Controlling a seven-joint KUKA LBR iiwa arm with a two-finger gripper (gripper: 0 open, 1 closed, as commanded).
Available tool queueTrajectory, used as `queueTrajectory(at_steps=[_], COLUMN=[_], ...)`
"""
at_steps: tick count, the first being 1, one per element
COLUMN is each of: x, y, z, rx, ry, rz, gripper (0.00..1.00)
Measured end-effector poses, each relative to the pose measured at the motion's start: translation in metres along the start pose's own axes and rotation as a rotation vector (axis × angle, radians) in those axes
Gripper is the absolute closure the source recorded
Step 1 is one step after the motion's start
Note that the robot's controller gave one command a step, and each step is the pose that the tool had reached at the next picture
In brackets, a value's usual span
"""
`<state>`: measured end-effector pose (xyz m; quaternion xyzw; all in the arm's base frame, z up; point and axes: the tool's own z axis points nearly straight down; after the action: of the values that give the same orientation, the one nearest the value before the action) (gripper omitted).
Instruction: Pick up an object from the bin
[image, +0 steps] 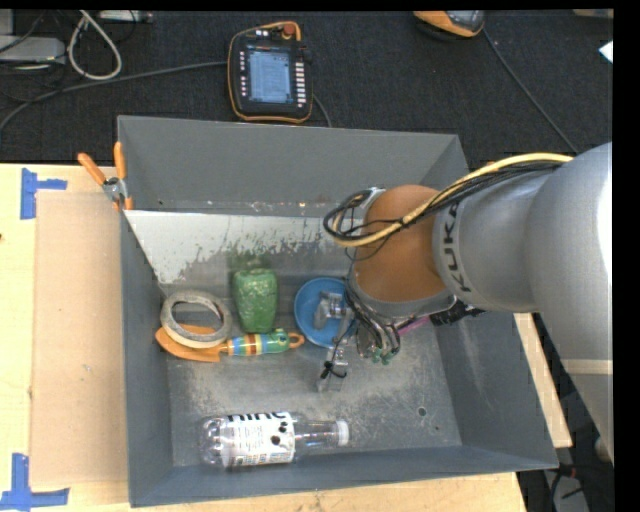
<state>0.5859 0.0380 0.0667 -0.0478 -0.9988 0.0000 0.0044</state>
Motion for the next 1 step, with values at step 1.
queueTrajectory(at_steps=[1], x=[-0.0042], y=[0.0081], z=[-0.0033], rx=[-0.004], ry=[-0.016], rz=[-0.073], gripper=[0.00])
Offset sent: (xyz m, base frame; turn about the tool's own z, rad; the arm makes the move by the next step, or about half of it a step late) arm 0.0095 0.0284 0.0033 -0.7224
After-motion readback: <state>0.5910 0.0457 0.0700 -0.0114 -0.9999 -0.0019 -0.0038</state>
